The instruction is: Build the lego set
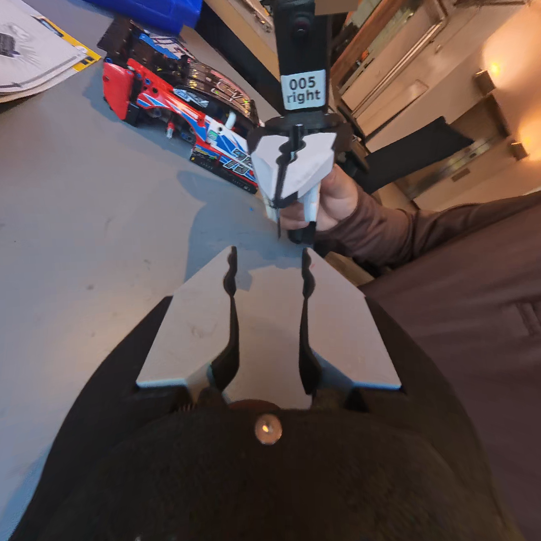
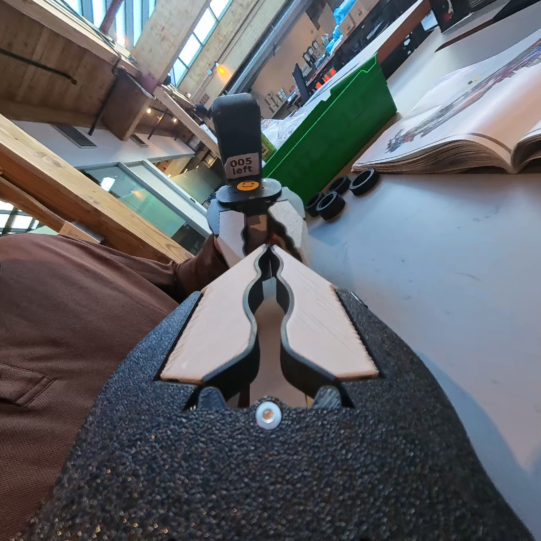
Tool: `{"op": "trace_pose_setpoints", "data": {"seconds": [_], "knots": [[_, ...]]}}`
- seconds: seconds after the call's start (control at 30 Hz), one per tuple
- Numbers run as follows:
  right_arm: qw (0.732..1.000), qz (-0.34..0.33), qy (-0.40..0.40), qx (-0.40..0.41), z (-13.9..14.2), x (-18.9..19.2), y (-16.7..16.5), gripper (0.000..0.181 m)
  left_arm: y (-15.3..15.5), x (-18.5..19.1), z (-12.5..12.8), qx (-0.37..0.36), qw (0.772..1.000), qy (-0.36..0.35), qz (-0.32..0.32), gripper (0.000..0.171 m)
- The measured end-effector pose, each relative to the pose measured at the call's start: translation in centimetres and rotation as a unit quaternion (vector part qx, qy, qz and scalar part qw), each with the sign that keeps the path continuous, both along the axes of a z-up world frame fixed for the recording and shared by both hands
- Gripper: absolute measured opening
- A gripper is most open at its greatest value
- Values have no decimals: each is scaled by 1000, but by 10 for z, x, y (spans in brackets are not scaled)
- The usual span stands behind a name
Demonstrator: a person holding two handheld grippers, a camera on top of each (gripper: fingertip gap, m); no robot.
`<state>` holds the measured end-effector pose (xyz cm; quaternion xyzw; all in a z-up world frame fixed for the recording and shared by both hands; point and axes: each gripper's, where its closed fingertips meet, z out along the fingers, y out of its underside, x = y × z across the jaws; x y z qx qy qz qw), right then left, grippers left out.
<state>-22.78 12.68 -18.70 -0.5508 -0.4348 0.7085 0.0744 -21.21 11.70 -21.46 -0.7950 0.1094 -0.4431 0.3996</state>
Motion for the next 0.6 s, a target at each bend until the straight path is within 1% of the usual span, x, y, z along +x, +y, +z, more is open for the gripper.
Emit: {"op": "trace_pose_setpoints", "data": {"seconds": [0.1, 0.13, 0.2, 0.23, 0.3, 0.37, 0.43, 0.53, 0.6], "knots": [[1000, 3, 5, 0, 1, -1, -1, 0, 1, 8, 4, 7, 1000, -9, -9, 33], [1000, 4, 7, 1, 2, -1, -2, 0, 2, 10, 5, 12, 1000, -10, -10, 25], [1000, 5, 7, 4, 1, -1, -3, 0, 5, 9, 7, 19, 1000, -14, 1, 15], [1000, 5, 6, 8, 0, -1, -3, 0, 6, 9, 10, 24, 999, -21, 4, 1], [1000, 2, 6, 17, 0, 0, -2, 0, 7, 8, 11, 26, 999, -28, 11, 0], [999, 1, 1, 35, -2, 0, 0, 0, 6, 8, 10, 27, 999, -20, 12, 0], [998, -3, -6, 67, -5, 0, 1, 1, 7, 7, 8, 32, 999, -3, 17, 0], [993, -1, -11, 114, -7, 2, 0, 9, 8, 5, 5, 31, 999, 16, 20, 0], [990, -2, -11, 140, -5, 3, 0, 9, 7, 5, 5, 34, 999, 19, 18, 0]]}}
